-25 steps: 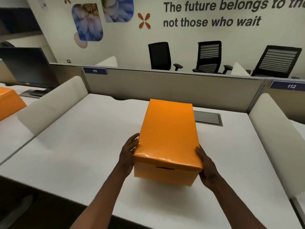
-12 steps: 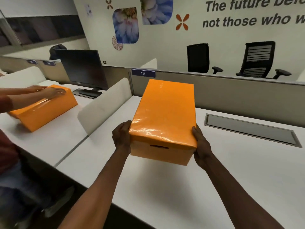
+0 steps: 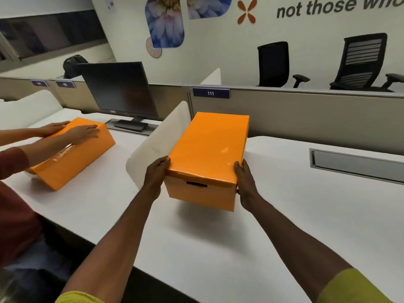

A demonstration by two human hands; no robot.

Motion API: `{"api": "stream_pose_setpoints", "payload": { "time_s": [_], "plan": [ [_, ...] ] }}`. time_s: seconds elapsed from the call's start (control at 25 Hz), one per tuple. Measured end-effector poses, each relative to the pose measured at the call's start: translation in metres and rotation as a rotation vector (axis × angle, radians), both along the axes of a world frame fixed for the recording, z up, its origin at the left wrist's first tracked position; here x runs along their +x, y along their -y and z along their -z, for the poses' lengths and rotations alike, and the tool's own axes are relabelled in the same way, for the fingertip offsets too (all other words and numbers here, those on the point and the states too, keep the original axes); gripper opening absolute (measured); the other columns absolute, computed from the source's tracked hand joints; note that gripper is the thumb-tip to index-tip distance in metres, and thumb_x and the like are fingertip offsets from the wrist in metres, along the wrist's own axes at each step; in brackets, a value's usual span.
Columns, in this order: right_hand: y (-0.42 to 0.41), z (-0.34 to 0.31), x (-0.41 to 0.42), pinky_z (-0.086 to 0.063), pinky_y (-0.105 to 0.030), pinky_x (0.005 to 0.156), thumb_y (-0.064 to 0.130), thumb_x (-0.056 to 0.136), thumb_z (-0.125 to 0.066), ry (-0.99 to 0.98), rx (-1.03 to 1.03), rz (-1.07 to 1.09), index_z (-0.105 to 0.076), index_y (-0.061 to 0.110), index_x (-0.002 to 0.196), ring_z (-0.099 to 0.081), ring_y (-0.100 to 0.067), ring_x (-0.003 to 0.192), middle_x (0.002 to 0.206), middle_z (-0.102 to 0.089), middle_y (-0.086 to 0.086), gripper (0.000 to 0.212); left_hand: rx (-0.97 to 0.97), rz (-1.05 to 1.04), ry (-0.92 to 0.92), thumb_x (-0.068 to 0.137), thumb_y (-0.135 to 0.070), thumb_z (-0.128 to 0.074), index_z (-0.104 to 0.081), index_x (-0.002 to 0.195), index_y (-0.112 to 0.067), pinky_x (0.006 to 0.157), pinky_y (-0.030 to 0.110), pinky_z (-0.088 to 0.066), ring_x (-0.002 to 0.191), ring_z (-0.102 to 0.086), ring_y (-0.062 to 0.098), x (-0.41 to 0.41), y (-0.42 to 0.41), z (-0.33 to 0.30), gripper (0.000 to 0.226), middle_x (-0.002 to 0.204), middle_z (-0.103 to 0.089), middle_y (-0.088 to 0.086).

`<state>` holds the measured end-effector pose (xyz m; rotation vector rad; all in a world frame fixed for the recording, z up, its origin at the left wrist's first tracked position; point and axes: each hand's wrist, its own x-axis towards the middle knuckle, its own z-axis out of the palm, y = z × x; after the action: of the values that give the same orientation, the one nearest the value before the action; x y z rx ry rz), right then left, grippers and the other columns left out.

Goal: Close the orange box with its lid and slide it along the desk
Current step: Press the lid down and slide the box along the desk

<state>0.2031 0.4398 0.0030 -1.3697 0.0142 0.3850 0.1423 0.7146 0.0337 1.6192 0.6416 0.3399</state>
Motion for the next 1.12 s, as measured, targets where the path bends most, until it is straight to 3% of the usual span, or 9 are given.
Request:
{"api": "stream_pose_setpoints", "payload": {
  "time_s": [0.08,0.2,0.6,0.72,0.84,0.96,1.12],
  "plan": [
    [-0.017,0.011,0.005,-0.049,-0.051,0.094,0.061,0.097,-0.045,-0.012,-0.024,-0.002,-0.022,0.038,0.155,-0.054,-0.027,0.123,0.148,-0.047,0.001,0.067,0.011,0.025,-0.004,0.105,-0.027,-0.058,-0.066,0.137,-0.016,0.113,0.053,-0.048,0.128,-0.057,0.034,0.006,-0.013,0.012,0.034,0.131,-0.063,0.007],
    [-0.031,0.025,0.015,-0.046,-0.060,0.103,0.062,0.096,-0.044,-0.020,-0.044,-0.016,-0.019,0.037,0.157,-0.051,-0.030,0.130,0.153,-0.044,-0.002,0.070,-0.013,0.037,0.001,0.107,-0.023,-0.054,-0.060,0.145,-0.012,0.118,0.056,-0.044,0.134,-0.055,0.036,0.010,-0.027,0.028,0.040,0.146,-0.060,0.013],
    [-0.051,0.040,0.019,-0.041,-0.060,0.108,0.062,0.096,-0.042,0.009,-0.107,-0.023,-0.015,0.037,0.158,-0.046,-0.030,0.135,0.158,-0.038,-0.002,0.072,-0.083,0.031,0.004,0.108,-0.018,-0.053,-0.054,0.150,-0.011,0.123,0.056,-0.038,0.143,-0.049,0.035,0.009,-0.048,0.058,0.043,0.155,-0.054,0.014],
    [-0.050,0.041,0.018,-0.039,-0.060,0.110,0.067,0.095,-0.033,0.025,-0.245,-0.056,-0.010,0.038,0.158,-0.044,-0.034,0.137,0.160,-0.035,-0.005,0.073,-0.061,0.036,0.004,0.108,-0.021,-0.053,-0.054,0.151,-0.014,0.123,0.056,-0.038,0.143,-0.050,0.034,0.008,-0.046,0.061,0.043,0.154,-0.055,0.013],
    [-0.052,0.033,0.015,-0.047,-0.058,0.100,0.072,0.094,-0.028,-0.019,-0.349,-0.068,-0.008,0.039,0.158,-0.047,-0.039,0.133,0.157,-0.039,-0.009,0.074,-0.052,-0.005,-0.023,0.108,-0.024,-0.055,-0.056,0.150,-0.017,0.120,0.059,-0.042,0.141,-0.051,0.037,0.012,-0.046,0.057,0.043,0.154,-0.055,0.013],
    [-0.056,0.027,0.014,-0.049,-0.059,0.094,0.071,0.094,-0.029,-0.047,-0.299,-0.070,-0.008,0.042,0.157,-0.047,-0.041,0.132,0.157,-0.038,-0.010,0.072,-0.051,-0.037,-0.019,0.108,-0.023,-0.055,-0.056,0.150,-0.014,0.120,0.059,-0.042,0.141,-0.051,0.037,0.016,-0.051,0.051,0.043,0.154,-0.055,0.014],
    [-0.068,0.027,0.011,-0.046,-0.060,0.098,0.071,0.094,-0.029,-0.079,-0.266,-0.109,-0.005,0.044,0.157,-0.044,-0.041,0.134,0.159,-0.034,-0.009,0.072,0.009,-0.091,-0.030,0.110,-0.027,-0.050,-0.054,0.150,-0.014,0.120,0.055,-0.041,0.142,-0.048,0.037,0.016,-0.052,0.050,0.043,0.156,-0.053,0.015]
  ]
}}
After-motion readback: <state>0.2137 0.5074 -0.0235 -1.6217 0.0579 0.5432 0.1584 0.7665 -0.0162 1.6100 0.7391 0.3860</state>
